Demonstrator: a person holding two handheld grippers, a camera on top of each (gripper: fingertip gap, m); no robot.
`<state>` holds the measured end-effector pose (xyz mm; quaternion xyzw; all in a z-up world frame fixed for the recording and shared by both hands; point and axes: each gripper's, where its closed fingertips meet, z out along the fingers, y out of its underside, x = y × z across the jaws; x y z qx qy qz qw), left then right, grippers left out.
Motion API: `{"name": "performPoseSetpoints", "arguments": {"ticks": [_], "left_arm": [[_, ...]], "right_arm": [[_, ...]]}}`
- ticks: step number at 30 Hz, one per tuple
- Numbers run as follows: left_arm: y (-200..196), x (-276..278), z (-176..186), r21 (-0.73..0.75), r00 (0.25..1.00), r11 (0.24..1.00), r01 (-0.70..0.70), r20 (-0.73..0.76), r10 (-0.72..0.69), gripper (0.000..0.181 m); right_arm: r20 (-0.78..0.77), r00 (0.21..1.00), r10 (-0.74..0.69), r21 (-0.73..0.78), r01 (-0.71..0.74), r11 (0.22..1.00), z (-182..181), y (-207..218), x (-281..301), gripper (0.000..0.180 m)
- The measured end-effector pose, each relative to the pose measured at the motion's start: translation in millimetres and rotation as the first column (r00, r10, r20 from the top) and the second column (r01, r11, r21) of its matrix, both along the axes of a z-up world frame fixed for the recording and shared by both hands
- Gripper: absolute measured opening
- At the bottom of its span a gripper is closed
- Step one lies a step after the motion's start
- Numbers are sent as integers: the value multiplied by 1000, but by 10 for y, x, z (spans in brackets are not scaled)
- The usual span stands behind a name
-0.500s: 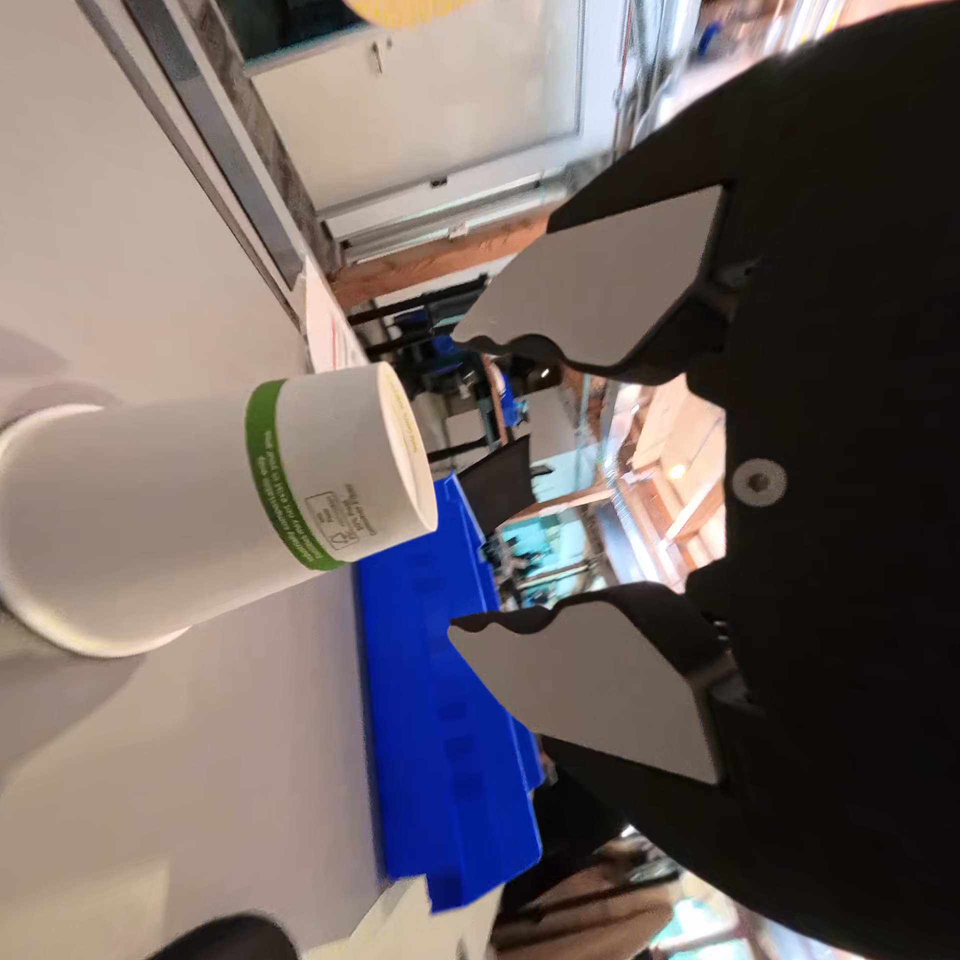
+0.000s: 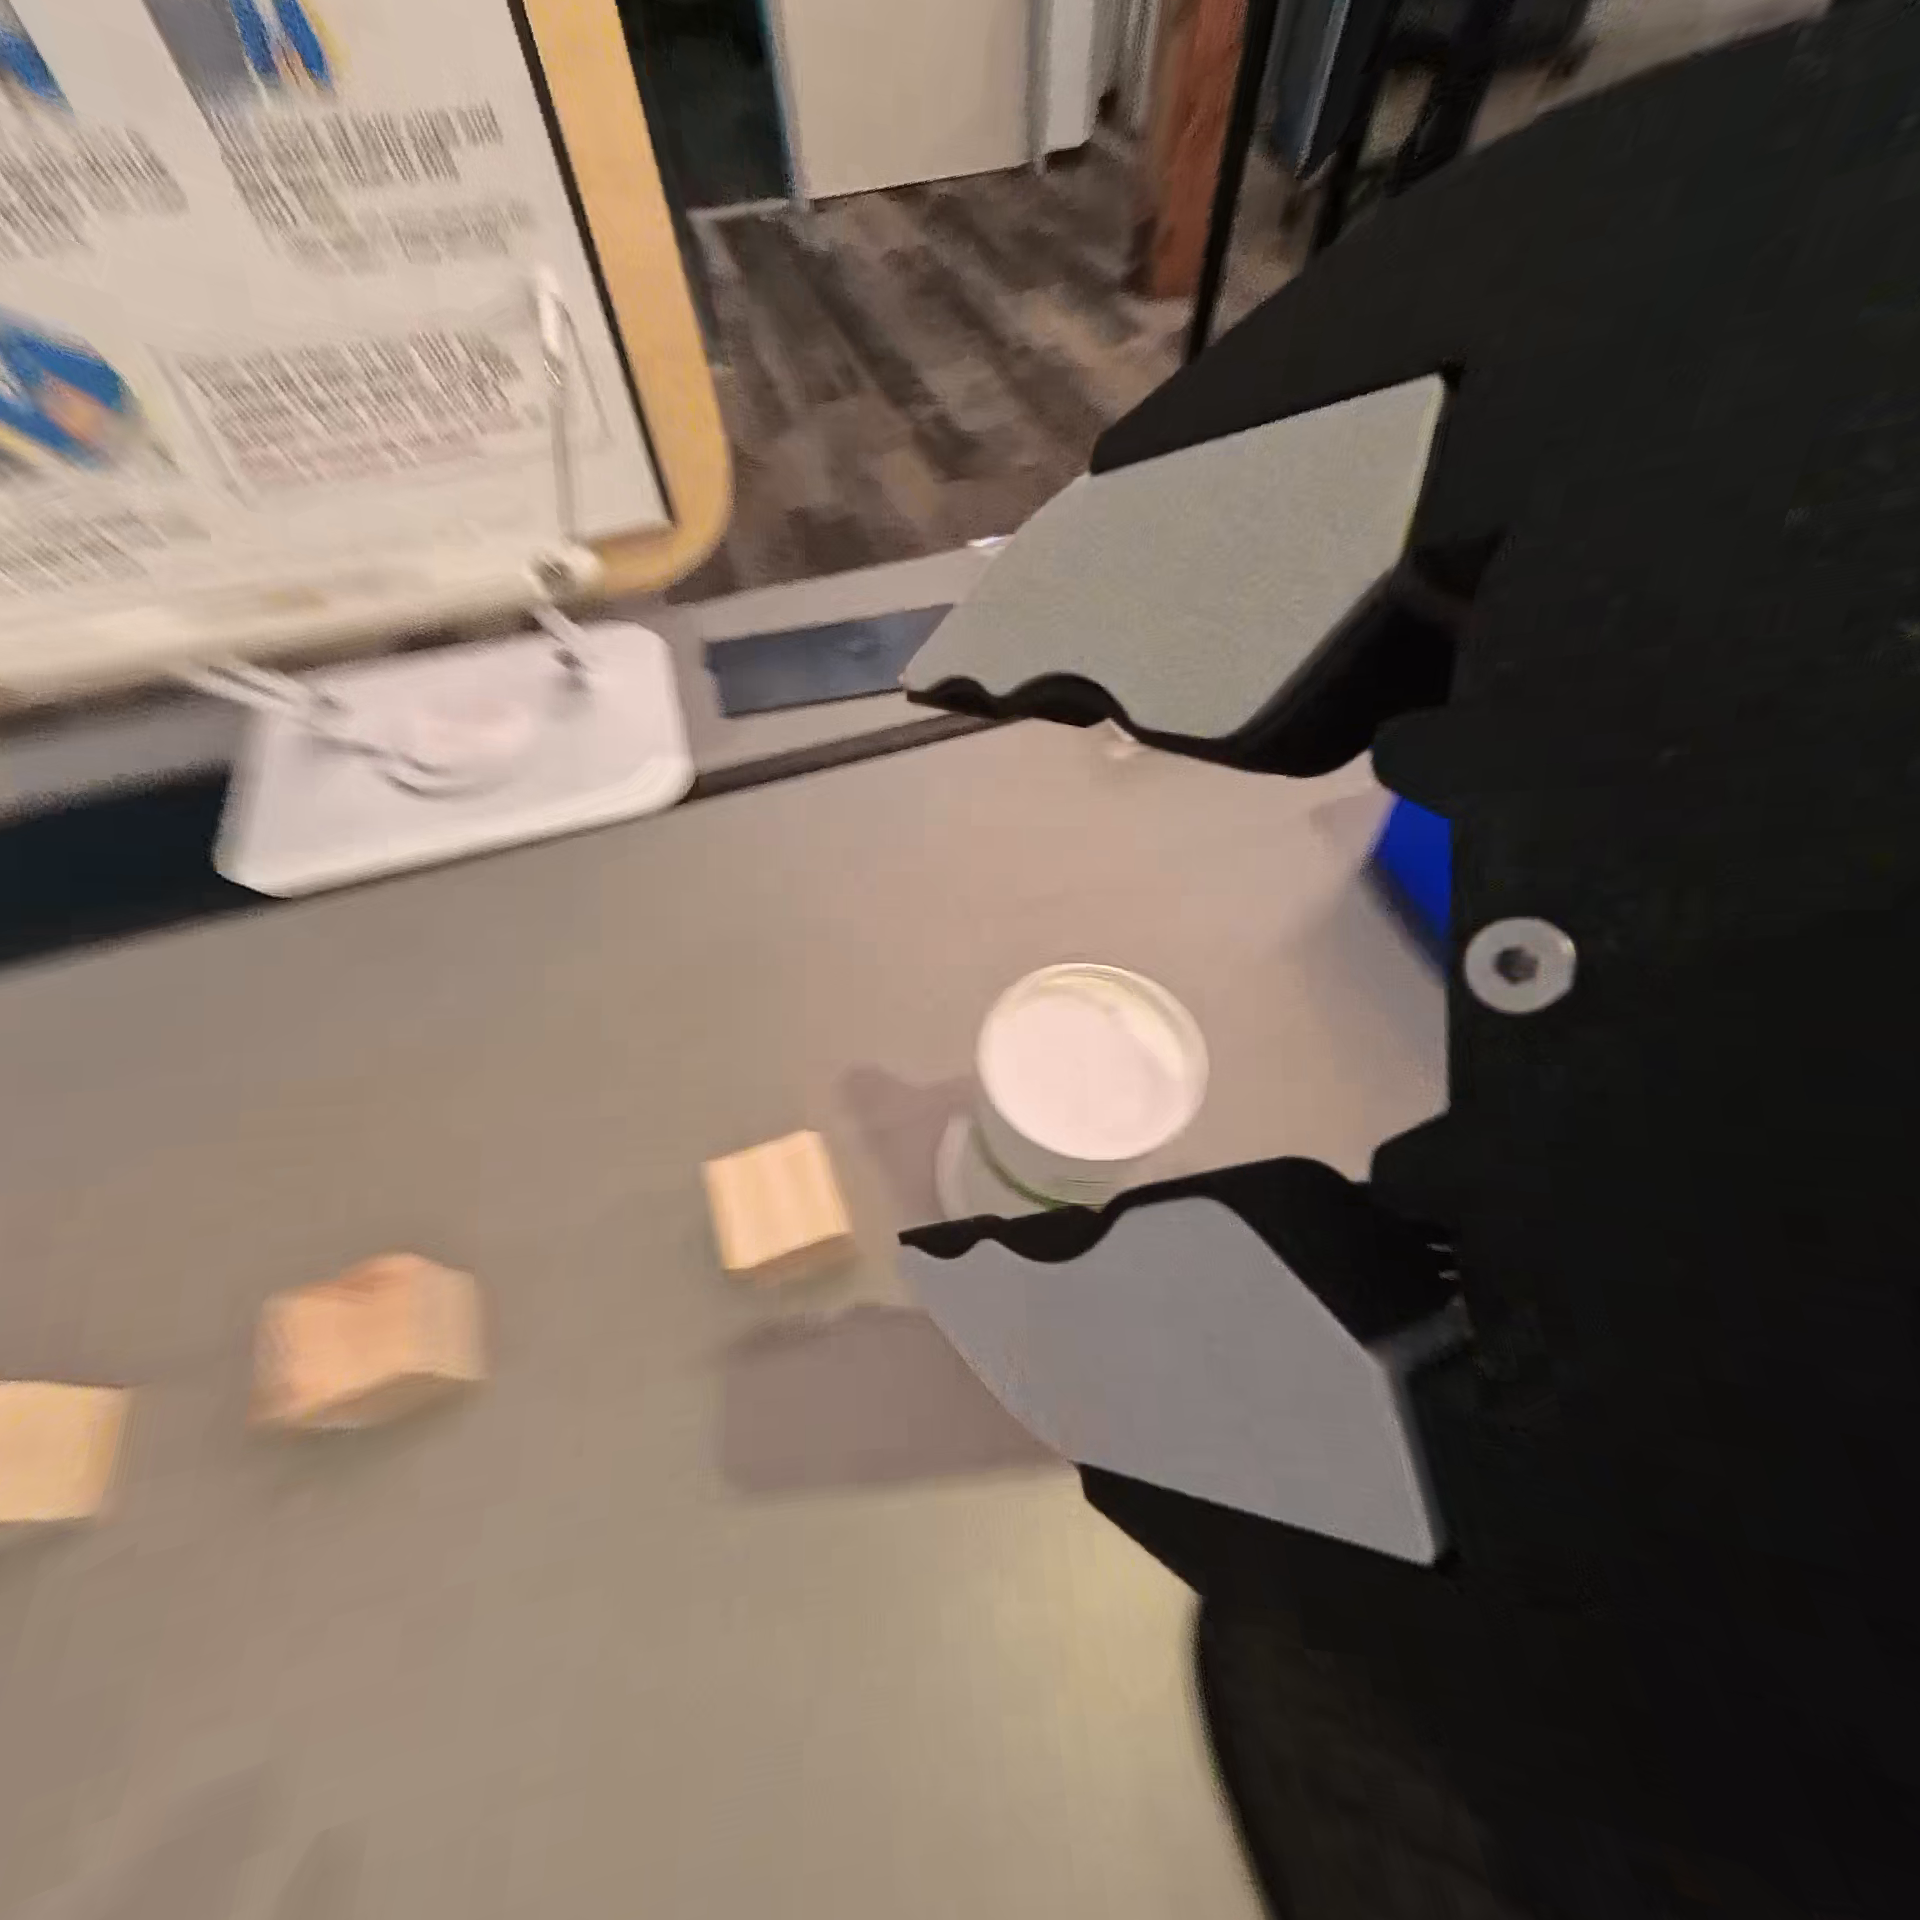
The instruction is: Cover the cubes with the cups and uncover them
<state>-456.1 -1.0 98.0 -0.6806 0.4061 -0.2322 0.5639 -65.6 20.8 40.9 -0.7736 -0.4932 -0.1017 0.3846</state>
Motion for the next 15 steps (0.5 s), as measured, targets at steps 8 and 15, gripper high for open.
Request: {"name": "performPoseSetpoints", "arguments": {"ticks": [8,15], "left_arm": [[648,-798,-136,-36,932,932,-361,-37,360,28],[1203,-1243,-668,-249,889,854,-458,-130,439,28]], "right_arm": [[-579,805,127,453,188,871,1063,99,119,77],[-614,769,178,558,263,787,1159,44,260,69]]}}
